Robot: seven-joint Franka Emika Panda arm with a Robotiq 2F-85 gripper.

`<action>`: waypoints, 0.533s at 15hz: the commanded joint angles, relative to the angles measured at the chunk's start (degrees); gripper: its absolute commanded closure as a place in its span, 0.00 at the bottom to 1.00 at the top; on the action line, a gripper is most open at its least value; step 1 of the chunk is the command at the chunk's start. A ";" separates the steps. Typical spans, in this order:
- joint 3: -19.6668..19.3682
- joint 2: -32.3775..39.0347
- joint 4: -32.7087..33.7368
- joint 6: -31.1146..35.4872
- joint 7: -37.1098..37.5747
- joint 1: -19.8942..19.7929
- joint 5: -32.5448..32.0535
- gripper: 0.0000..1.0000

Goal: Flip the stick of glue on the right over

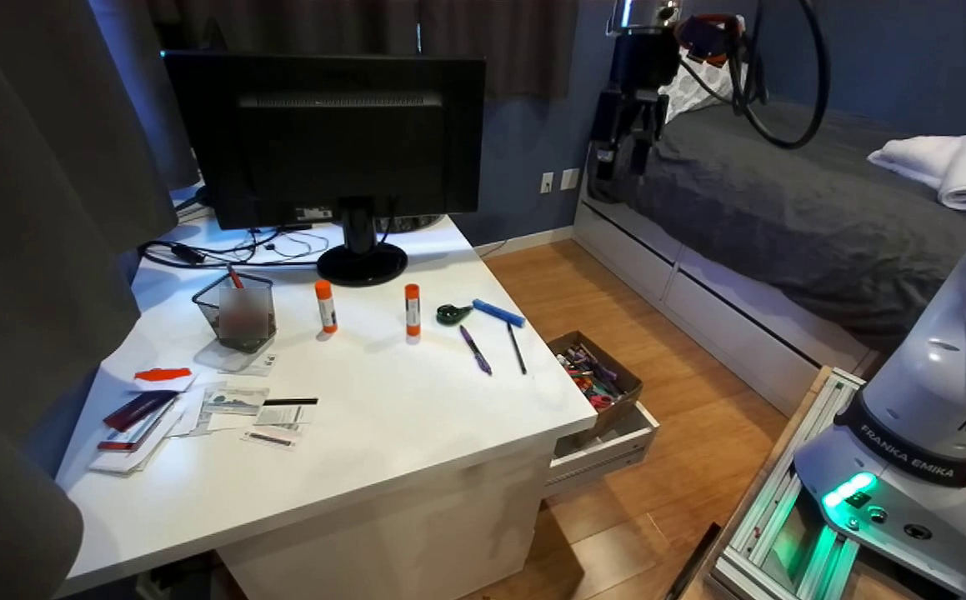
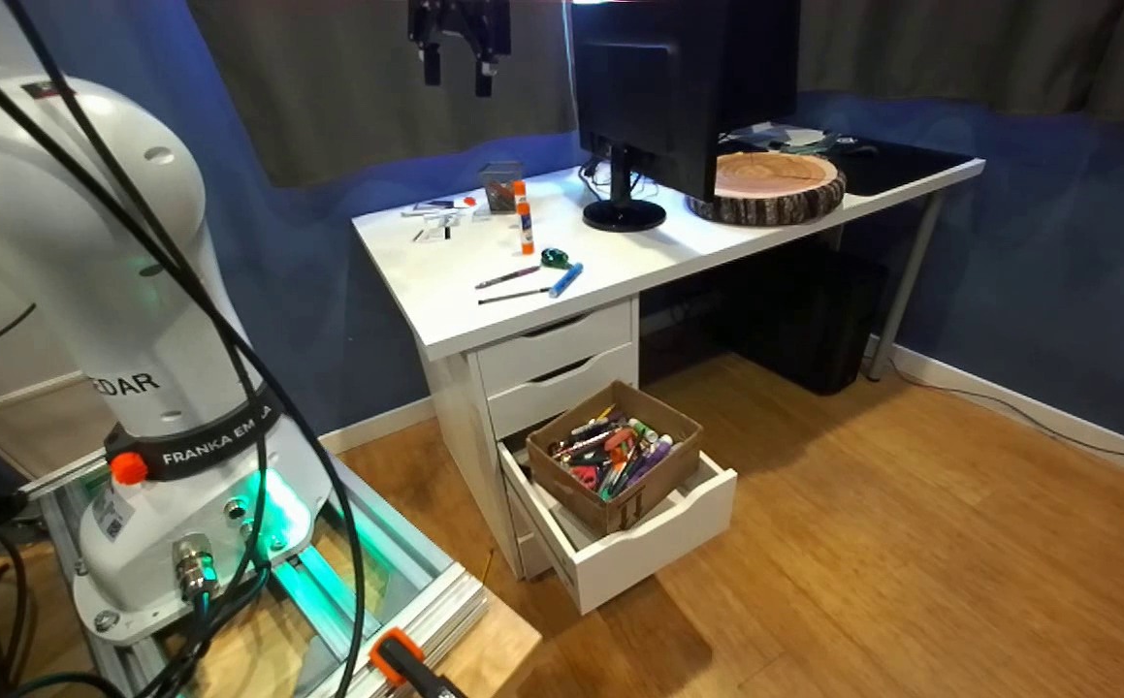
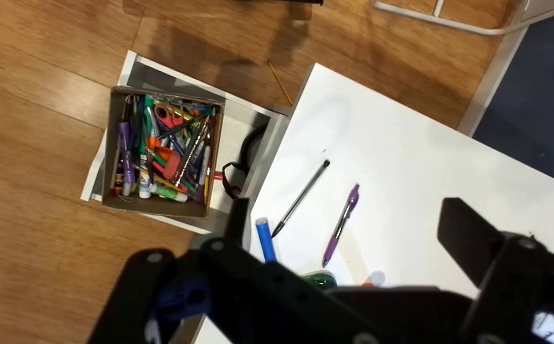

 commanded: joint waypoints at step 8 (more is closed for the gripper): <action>-1.98 4.24 4.03 -1.29 -3.10 0.33 4.10 0.00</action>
